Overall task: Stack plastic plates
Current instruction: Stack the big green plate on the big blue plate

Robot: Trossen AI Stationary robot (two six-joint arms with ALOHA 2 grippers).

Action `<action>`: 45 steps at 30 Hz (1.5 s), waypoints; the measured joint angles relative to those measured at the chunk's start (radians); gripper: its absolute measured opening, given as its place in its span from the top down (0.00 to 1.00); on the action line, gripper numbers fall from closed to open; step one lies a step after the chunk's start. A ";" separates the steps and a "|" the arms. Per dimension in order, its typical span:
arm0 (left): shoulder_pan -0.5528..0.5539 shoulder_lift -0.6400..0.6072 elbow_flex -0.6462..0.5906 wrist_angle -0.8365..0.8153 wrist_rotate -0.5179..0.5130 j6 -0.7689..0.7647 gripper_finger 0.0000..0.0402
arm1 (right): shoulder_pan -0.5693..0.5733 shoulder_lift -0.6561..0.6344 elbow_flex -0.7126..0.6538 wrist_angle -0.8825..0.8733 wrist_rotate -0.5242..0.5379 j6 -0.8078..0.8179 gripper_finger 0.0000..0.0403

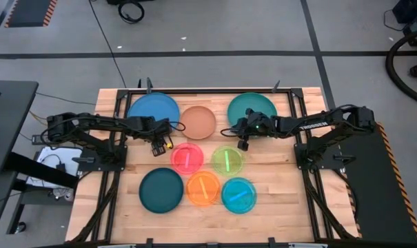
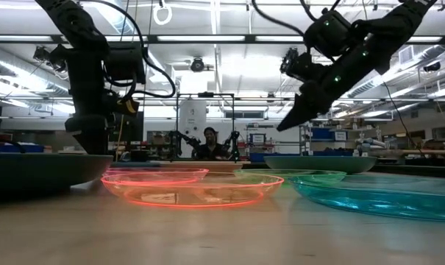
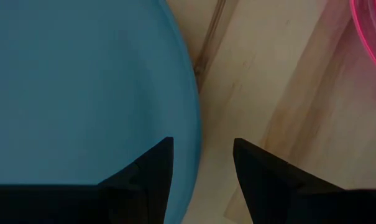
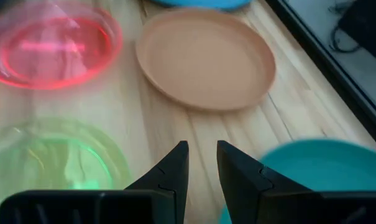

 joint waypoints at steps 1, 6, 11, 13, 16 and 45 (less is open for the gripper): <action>-0.003 -0.005 0.000 -0.001 0.000 0.001 0.56 | 0.000 0.000 0.000 -0.021 0.017 0.000 0.77; -0.022 -0.006 0.063 -0.056 0.000 0.005 0.56 | 0.001 0.000 0.000 -0.136 0.055 0.000 0.77; -0.043 -0.006 0.104 -0.052 0.001 0.003 0.56 | 0.010 0.000 0.000 -0.247 0.064 0.021 0.74; -0.052 -0.006 0.115 -0.028 0.001 0.016 0.56 | 0.012 0.000 0.001 -0.289 0.064 0.037 0.71; -0.075 -0.006 0.119 0.089 0.000 0.092 0.56 | 0.022 0.000 0.045 -0.414 0.067 0.060 0.65; -0.109 0.073 0.163 0.724 0.219 0.388 0.56 | 0.084 -0.188 0.094 -0.585 0.229 0.368 0.52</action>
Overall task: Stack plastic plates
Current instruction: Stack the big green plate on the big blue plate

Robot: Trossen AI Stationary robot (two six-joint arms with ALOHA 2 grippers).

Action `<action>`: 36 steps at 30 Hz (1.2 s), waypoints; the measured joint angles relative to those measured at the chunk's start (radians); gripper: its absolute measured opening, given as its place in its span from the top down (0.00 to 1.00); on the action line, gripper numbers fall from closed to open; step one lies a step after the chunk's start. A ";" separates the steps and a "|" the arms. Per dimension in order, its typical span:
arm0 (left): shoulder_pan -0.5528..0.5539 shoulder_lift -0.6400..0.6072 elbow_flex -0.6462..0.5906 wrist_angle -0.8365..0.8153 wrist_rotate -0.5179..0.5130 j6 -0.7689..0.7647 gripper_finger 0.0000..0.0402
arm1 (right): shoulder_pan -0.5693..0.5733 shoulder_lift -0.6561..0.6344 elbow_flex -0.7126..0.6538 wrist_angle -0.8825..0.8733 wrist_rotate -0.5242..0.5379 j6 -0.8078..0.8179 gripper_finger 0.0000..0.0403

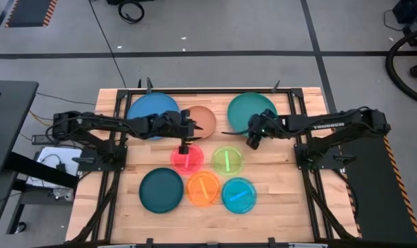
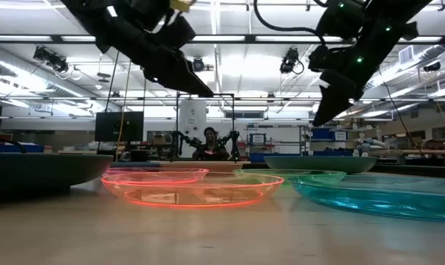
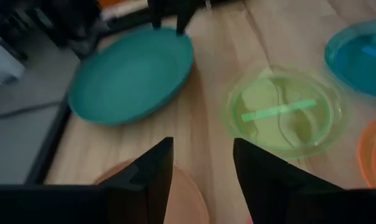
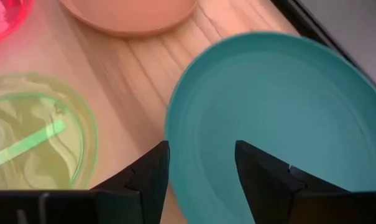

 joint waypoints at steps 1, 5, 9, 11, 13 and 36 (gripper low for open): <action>0.000 0.026 0.028 -0.031 0.000 -0.006 0.56 | 0.010 0.000 0.000 -0.013 0.003 0.022 0.52; 0.000 0.164 0.195 -0.189 -0.001 0.015 0.56 | 0.044 0.002 0.000 -0.089 0.005 0.090 0.52; 0.002 0.304 0.364 -0.328 -0.002 0.101 0.56 | 0.091 -0.012 0.000 -0.156 0.051 0.165 0.52; 0.006 0.372 0.449 -0.393 -0.001 0.140 0.56 | 0.116 -0.017 -0.006 -0.160 0.089 0.188 0.52; 0.008 0.435 0.523 -0.457 -0.002 0.184 0.56 | 0.138 -0.015 -0.016 -0.138 0.124 0.205 0.52; 0.055 0.684 0.754 -0.251 0.050 0.628 0.56 | 0.285 -0.060 -0.087 -0.198 0.246 0.347 0.52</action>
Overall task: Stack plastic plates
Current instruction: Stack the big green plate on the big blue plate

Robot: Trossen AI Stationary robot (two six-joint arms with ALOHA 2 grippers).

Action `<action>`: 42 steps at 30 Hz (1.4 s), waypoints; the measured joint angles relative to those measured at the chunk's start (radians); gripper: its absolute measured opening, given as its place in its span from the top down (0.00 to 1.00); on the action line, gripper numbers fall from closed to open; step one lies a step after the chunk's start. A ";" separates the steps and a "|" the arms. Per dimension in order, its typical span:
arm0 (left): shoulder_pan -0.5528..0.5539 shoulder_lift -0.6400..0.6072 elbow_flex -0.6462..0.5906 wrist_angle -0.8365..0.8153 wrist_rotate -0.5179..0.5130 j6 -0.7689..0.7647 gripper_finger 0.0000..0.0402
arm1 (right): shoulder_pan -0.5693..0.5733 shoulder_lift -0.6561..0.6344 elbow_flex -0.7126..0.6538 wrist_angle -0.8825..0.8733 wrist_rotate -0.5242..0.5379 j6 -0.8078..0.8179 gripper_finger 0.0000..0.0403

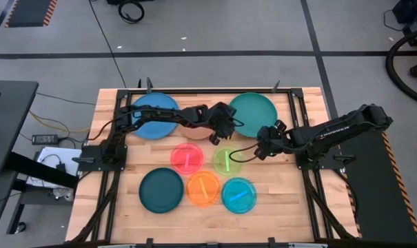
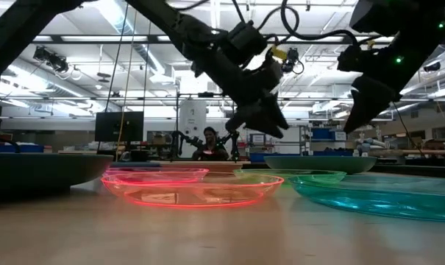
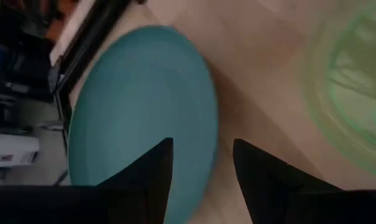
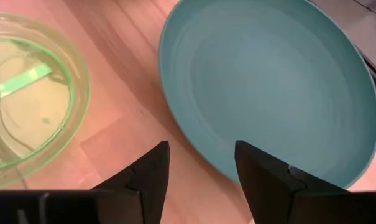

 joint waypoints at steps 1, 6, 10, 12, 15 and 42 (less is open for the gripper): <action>0.005 0.006 0.001 -0.013 0.012 -0.007 0.56 | 0.005 -0.001 0.000 -0.012 -0.001 0.008 0.52; -0.005 0.072 0.086 -0.058 -0.030 -0.045 0.56 | 0.031 -0.021 0.000 -0.048 0.003 0.060 0.52; -0.013 0.145 0.218 -0.219 -0.058 -0.081 0.56 | 0.034 -0.026 0.000 -0.039 0.009 0.070 0.52; -0.009 0.182 0.282 -0.284 -0.062 -0.100 0.56 | 0.035 -0.026 0.000 -0.032 0.010 0.076 0.52; -0.007 0.233 0.349 -0.322 -0.092 -0.101 0.56 | 0.039 -0.026 0.000 -0.037 0.010 0.089 0.52; -0.013 0.272 0.373 -0.408 -0.209 0.023 0.96 | 0.071 -0.026 0.000 0.023 0.028 0.133 0.52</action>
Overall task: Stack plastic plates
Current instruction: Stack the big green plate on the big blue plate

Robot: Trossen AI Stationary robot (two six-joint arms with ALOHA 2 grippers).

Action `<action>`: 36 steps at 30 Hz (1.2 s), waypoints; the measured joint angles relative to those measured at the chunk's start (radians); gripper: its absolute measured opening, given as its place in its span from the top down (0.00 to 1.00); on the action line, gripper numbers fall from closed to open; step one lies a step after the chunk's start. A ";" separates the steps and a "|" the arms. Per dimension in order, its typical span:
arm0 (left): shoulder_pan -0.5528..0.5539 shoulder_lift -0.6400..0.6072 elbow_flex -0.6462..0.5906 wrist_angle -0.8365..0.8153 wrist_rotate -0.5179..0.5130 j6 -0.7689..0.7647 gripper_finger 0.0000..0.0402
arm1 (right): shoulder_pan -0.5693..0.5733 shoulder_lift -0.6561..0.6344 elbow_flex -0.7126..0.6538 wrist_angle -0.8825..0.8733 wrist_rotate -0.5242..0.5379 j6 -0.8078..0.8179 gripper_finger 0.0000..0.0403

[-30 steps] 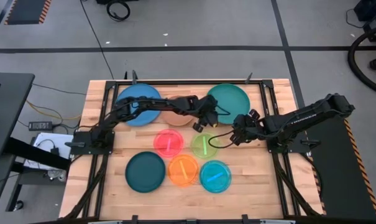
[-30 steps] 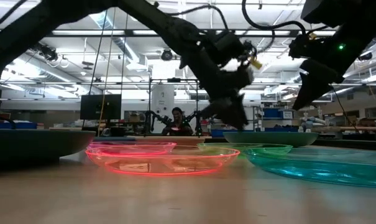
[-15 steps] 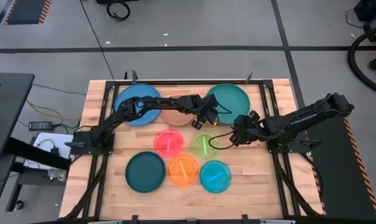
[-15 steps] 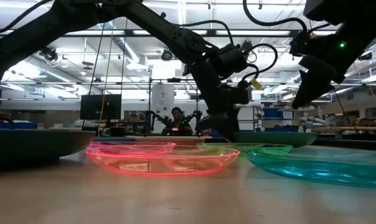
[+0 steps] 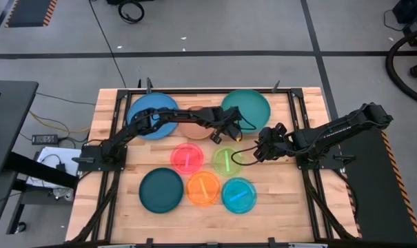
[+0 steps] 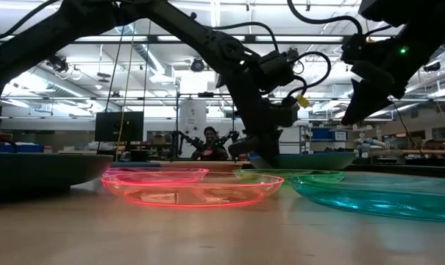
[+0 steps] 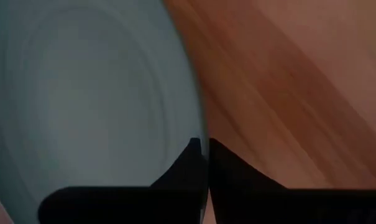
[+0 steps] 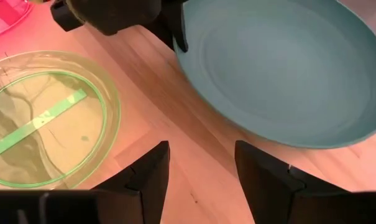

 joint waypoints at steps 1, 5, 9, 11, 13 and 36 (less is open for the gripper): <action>-0.005 -0.001 0.000 -0.009 -0.023 0.000 0.96 | 0.000 0.000 0.000 -0.004 -0.001 0.000 0.52; -0.023 -0.018 0.022 -0.097 -0.097 -0.056 0.96 | 0.005 -0.005 0.000 -0.027 -0.003 0.015 0.52; -0.038 -0.060 0.044 -0.191 -0.147 -0.168 0.96 | 0.035 -0.034 0.002 -0.029 0.029 0.008 0.53; -0.045 -0.085 0.044 -0.209 -0.172 -0.216 0.96 | 0.056 -0.057 0.003 -0.023 0.082 -0.011 0.53; -0.055 -0.111 0.044 -0.250 -0.198 -0.274 0.96 | 0.076 -0.077 0.003 -0.013 0.140 -0.032 0.54; -0.095 -0.426 -0.324 -0.697 -0.280 -1.017 0.96 | 0.035 0.103 0.003 0.510 0.185 -0.573 0.58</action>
